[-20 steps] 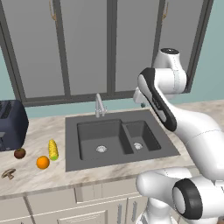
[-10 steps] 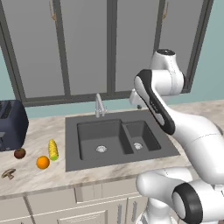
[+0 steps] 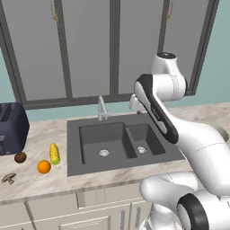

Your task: There is a mixed pile of frozen fruits and vegetables on the counter. Locate all the frozen vegetables and place the items in a bowl on the counter. Take all the frozen fruits and defrost them in a running sink.

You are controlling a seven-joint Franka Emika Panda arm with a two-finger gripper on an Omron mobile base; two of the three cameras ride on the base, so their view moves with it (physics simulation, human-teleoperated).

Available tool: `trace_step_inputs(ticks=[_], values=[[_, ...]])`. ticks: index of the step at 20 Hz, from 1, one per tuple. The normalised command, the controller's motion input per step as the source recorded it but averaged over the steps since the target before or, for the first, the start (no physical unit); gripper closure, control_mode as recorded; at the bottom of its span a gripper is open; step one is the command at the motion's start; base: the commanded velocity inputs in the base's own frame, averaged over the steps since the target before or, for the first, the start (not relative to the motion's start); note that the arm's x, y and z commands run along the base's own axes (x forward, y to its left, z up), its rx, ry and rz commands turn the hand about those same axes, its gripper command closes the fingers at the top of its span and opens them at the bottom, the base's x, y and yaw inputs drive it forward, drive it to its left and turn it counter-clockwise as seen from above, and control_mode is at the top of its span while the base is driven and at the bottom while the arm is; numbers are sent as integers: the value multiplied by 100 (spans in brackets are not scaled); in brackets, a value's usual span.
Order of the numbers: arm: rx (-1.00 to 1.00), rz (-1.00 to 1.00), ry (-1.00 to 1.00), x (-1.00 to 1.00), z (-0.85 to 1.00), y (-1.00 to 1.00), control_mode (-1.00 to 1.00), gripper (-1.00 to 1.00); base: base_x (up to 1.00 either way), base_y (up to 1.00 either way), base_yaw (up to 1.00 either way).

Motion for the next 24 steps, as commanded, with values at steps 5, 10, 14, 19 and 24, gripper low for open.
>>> trace_step_inputs(ticks=[5,10,14,19,24], values=[[0,3,0,-13,-6,18,-100,-100,0,0,0],[0,3,1,-14,-6,21,-100,-100,0,0,0],[0,4,1,-13,-7,24,-100,-100,0,0,0],[0,3,2,-9,-10,29,-100,-100,0,0,0],[0,1,1,-4,-11,34,-100,-100,0,0,0]])
